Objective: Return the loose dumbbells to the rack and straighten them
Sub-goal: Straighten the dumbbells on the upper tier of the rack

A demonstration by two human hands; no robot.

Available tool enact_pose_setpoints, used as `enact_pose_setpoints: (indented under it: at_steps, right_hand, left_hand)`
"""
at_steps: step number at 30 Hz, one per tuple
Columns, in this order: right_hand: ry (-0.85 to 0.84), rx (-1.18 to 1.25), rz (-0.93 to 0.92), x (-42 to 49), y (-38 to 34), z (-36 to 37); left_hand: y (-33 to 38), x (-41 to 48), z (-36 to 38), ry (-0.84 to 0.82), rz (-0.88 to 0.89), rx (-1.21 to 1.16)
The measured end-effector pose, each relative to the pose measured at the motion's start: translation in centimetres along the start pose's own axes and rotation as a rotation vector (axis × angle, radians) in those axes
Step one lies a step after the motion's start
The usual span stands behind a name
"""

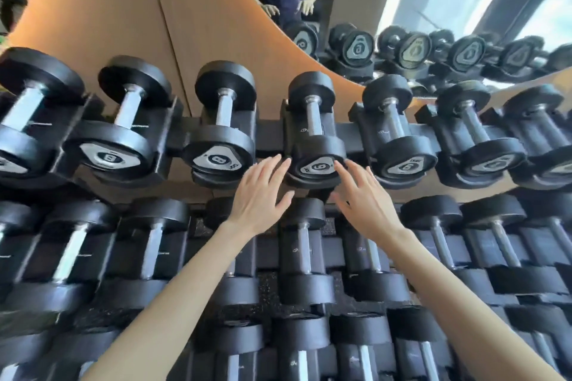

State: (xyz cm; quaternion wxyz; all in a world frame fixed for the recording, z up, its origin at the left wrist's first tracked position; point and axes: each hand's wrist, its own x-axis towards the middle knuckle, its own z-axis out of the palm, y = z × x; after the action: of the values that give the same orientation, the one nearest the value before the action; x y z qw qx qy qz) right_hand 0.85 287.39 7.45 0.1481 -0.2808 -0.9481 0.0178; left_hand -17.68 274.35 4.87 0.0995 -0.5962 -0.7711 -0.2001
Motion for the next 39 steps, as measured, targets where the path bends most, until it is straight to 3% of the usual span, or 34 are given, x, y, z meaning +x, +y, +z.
enact_pose_setpoints:
  at_steps: [6, 13, 18, 22, 27, 33, 39]
  right_hand:
    - [0.021, -0.069, 0.025, 5.7, -0.7, -0.3]
    - [-0.076, 0.002, 0.054, 8.8, 0.3, 0.3]
    - [-0.174, 0.31, 0.082, 11.2, 1.0, 1.8]
    - [-0.123, 0.297, -0.041, 12.7, 1.8, 3.2]
    - [0.142, 0.349, -0.062, 12.9, 2.7, 5.3]
    - [0.21, 0.665, -0.044, 12.4, 5.1, 6.0]
    - [0.242, 1.255, 0.067, 11.1, 6.5, 8.7]
  left_hand:
    - [-2.9, 3.7, 1.2, -0.02, 0.084, -0.038]
    - [-4.0, 5.9, 3.1, -0.019, 0.045, -0.201]
    - [-4.4, 6.4, 6.0, -0.005, 0.03, -0.339]
    - [-3.5, 7.1, 8.6, 0.012, -0.007, -0.508]
    - [-2.8, 7.1, 11.4, 0.138, -0.065, -0.728]
    - [-1.0, 8.0, 12.7, 0.206, -0.091, -0.853]
    - [-0.3, 9.6, 11.9, 0.245, -0.15, -0.923]
